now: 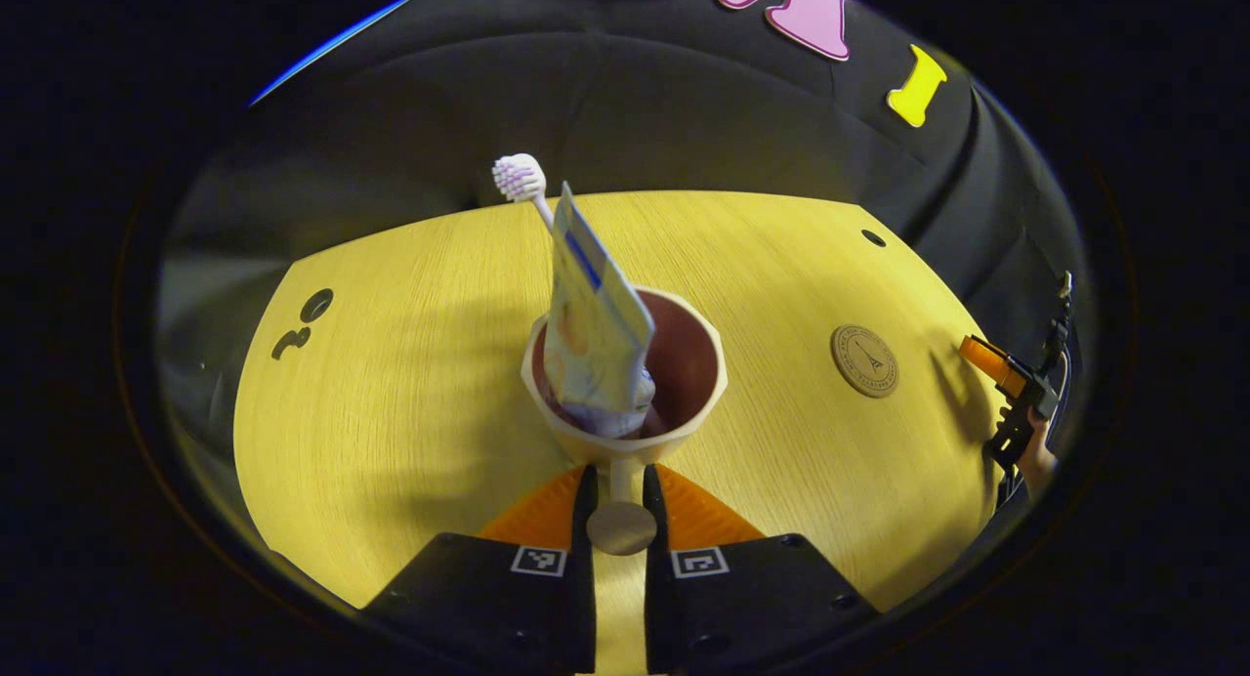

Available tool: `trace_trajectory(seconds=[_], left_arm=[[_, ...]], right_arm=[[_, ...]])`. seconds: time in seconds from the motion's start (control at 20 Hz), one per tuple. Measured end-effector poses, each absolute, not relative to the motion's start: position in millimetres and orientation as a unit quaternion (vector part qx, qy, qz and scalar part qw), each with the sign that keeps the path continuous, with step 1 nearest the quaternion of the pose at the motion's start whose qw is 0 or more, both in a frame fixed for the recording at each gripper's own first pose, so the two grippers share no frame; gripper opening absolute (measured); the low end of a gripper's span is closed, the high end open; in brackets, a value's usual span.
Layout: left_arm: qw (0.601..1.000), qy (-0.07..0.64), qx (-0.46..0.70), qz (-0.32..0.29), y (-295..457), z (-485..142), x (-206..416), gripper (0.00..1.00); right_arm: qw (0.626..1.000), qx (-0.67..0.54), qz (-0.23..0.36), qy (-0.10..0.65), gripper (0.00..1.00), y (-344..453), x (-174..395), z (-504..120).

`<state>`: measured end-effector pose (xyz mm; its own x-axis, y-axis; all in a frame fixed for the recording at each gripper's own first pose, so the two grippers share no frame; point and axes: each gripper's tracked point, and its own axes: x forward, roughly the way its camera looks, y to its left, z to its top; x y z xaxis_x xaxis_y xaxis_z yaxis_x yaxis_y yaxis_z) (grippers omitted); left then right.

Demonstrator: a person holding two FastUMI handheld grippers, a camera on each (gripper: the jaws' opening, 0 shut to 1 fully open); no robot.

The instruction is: Put the toothbrush and toothpaste on the desktop into the cup, then pick up the cup and place it on the coaster on the desktop.

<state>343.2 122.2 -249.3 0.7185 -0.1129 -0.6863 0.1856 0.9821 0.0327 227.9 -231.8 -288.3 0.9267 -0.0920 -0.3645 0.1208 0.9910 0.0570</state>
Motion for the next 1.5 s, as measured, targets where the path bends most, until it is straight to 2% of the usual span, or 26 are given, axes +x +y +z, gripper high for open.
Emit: trace_trajectory(seconds=[0.1, 0.15, 0.2, 0.5, 0.85, 1.2, 1.5], left_arm=[[0.928, 0.362, 0.047, -0.073, 122.9, -248.4, 341.6, 0.23], [0.929, 0.360, 0.046, -0.066, 124.7, -248.4, 340.8, 0.17], [0.931, 0.358, 0.045, -0.061, 126.0, -247.3, 339.6, 0.22], [0.938, 0.333, 0.071, -0.071, 111.2, -220.6, 337.3, 0.21], [0.933, 0.307, 0.110, -0.150, 19.2, -193.7, 347.3, 0.21], [0.912, 0.305, 0.145, -0.233, -87.2, -212.2, 355.9, 0.21], [0.903, 0.322, 0.148, -0.243, -125.0, -244.6, 357.6, 0.21]], right_arm=[[0.981, 0.036, -0.053, 0.183, 0.98, -230.6, 228.0, -286.2], [0.981, 0.033, -0.053, 0.182, 0.98, -230.3, 226.9, -285.0], [0.981, 0.031, -0.054, 0.181, 0.98, -230.9, 226.6, -284.3], [0.981, 0.039, -0.064, 0.178, 0.98, -238.6, 222.5, -277.5], [0.981, 0.051, -0.060, 0.178, 0.98, -244.8, 217.8, -273.7], [0.979, 0.074, -0.048, 0.182, 0.98, -244.9, 212.9, -273.6], [0.978, 0.082, -0.048, 0.184, 0.98, -247.2, 211.6, -273.9]])
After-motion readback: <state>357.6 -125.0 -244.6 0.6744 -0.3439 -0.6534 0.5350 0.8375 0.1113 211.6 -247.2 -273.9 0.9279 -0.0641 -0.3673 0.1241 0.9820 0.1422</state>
